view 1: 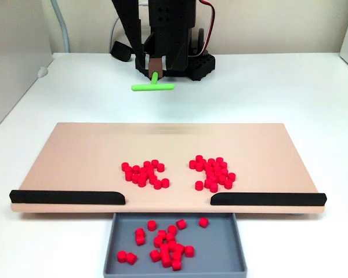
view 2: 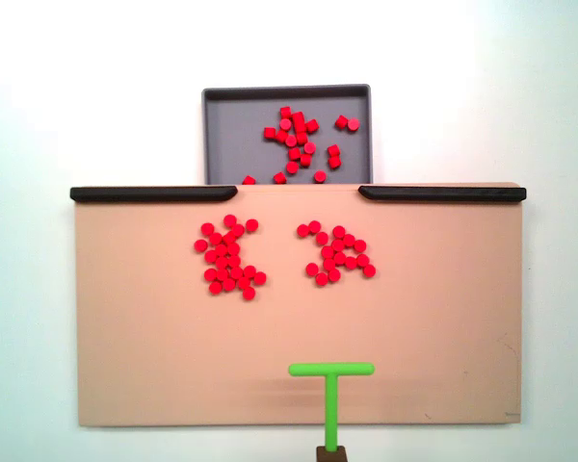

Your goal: Push granules from right to the grey container

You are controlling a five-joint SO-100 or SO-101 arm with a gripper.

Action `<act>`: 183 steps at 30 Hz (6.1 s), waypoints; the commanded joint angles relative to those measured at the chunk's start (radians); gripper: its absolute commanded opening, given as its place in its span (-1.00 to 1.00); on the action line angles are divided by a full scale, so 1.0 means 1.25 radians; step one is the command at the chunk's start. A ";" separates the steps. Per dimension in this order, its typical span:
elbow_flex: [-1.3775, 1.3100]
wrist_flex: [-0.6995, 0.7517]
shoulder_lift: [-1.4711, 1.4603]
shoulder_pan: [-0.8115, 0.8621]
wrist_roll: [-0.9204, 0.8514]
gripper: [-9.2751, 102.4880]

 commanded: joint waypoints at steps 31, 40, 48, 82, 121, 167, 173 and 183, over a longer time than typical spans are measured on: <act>-0.006 -0.002 0.006 0.000 -0.022 -0.84; -0.006 -0.002 0.032 0.007 -0.145 -0.84; -0.020 -0.002 0.027 0.064 -0.344 -0.84; -0.628 0.009 -0.643 0.250 -1.880 -0.84; -0.711 -0.002 -0.784 0.221 -1.949 -0.84; -0.757 -0.001 -0.804 0.153 -1.408 -0.84; -0.757 0.004 -0.803 0.142 -1.308 -0.84; -0.756 0.007 -0.800 0.126 -1.071 -0.84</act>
